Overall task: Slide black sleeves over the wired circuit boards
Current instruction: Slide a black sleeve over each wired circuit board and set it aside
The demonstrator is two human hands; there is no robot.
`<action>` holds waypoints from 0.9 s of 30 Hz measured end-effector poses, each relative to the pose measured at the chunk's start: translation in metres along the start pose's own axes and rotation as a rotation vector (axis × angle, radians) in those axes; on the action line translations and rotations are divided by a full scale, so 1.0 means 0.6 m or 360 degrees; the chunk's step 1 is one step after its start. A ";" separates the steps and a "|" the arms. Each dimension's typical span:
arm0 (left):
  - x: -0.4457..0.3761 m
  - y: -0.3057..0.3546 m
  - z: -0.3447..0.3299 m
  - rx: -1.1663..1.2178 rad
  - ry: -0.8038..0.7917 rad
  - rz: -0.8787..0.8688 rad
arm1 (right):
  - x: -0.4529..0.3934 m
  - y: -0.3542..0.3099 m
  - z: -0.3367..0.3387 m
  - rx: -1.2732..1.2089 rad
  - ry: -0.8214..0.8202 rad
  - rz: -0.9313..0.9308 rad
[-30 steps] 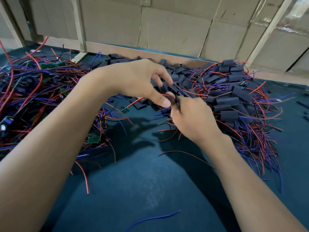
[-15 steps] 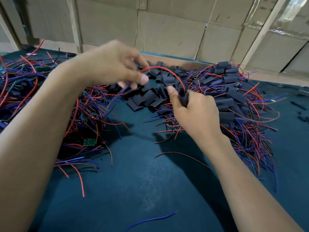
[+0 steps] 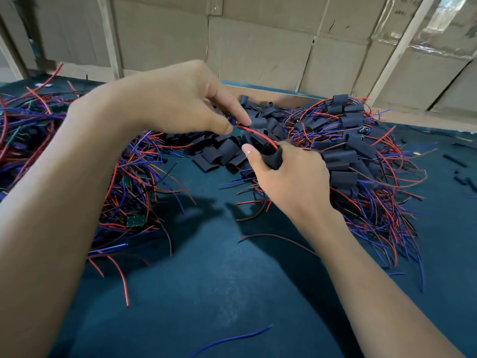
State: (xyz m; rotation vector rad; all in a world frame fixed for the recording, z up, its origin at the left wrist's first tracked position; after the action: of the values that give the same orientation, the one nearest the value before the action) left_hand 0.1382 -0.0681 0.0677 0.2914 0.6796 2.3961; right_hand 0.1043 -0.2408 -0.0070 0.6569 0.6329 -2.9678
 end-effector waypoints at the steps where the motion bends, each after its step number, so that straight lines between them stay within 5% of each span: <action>1: -0.001 0.001 -0.005 0.0007 -0.0034 0.0005 | 0.002 -0.004 -0.002 0.0060 0.0034 0.0043; 11: 0.014 0.017 0.013 0.0191 0.0034 -0.0133 | 0.035 -0.059 0.026 0.0072 0.0606 0.0546; 17: 0.025 0.057 -0.009 0.0138 -0.0186 -0.0248 | 0.022 -0.048 0.000 -0.0528 0.0029 0.0351; 27: 0.003 0.057 -0.028 0.0020 -0.0147 -0.0186 | 0.011 -0.032 -0.028 -0.1056 -0.0372 0.0188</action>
State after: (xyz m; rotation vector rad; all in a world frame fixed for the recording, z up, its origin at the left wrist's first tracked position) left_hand 0.1131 -0.0966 0.0720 0.3556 0.6520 2.2538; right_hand 0.1027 -0.2163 -0.0162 0.2698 1.3879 -2.4297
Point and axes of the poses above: each hand's wrist, its own x-axis away from the middle knuckle, its own z-axis out of the back of the hand, y = z × x, the point moved 8 cm from there along -x, towards the middle knuckle, and after that the axes turned 14 degrees about -y, right-handed, at the moved point
